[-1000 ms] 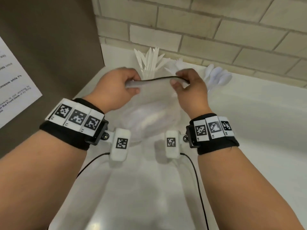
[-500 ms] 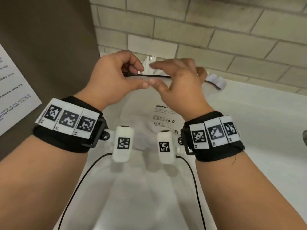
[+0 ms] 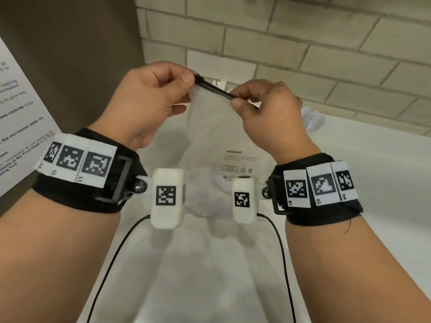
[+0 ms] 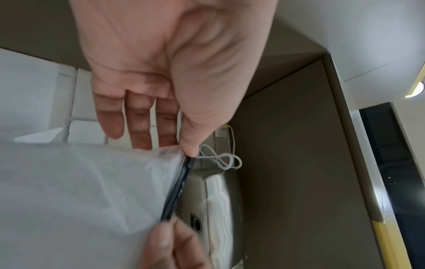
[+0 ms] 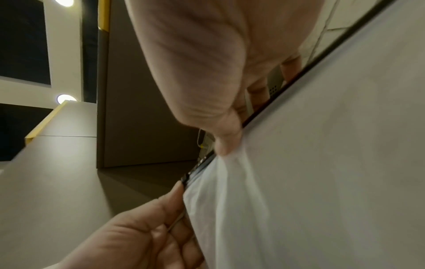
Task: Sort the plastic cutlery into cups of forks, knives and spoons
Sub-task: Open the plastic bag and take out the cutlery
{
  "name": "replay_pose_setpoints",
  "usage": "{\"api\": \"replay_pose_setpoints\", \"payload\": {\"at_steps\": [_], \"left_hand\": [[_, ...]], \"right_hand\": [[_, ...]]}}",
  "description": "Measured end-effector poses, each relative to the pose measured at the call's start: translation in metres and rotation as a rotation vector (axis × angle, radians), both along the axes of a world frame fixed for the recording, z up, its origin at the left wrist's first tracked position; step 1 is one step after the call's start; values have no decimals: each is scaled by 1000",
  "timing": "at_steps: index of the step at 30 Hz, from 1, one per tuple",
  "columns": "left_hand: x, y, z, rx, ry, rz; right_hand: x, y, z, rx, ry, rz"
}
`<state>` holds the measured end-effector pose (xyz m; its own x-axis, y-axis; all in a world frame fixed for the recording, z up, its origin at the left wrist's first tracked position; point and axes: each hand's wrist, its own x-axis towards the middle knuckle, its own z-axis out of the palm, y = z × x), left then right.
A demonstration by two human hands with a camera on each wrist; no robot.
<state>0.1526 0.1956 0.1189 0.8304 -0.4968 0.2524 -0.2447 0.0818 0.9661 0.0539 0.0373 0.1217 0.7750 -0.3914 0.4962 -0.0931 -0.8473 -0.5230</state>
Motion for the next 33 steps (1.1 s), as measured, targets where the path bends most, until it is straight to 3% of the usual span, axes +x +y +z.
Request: {"api": "replay_pose_setpoints", "payload": {"at_steps": [4,11,18,24,27,30,32,33], "left_hand": [[-9,-8,4,21,-186,10],[-12,-11,1,62,-288,129],[1,8,-9,-22,-152,315],[18,23,-10,-7,-202,568],[23,28,-14,-70,-143,579],[19,29,-13,-176,-21,455],[10,29,-8,-336,233,121],[4,28,-5,-324,337,-49]], "right_hand": [[5,22,18,60,-128,156],[16,24,22,-35,-94,138],[-8,-9,-3,-243,72,-25],[-26,-44,-26,-237,225,-175],[-26,-54,-30,-208,225,-277],[-21,-57,-30,-93,141,-324],[-16,-56,-29,75,72,-289],[-13,-54,-28,192,31,-247]]}}
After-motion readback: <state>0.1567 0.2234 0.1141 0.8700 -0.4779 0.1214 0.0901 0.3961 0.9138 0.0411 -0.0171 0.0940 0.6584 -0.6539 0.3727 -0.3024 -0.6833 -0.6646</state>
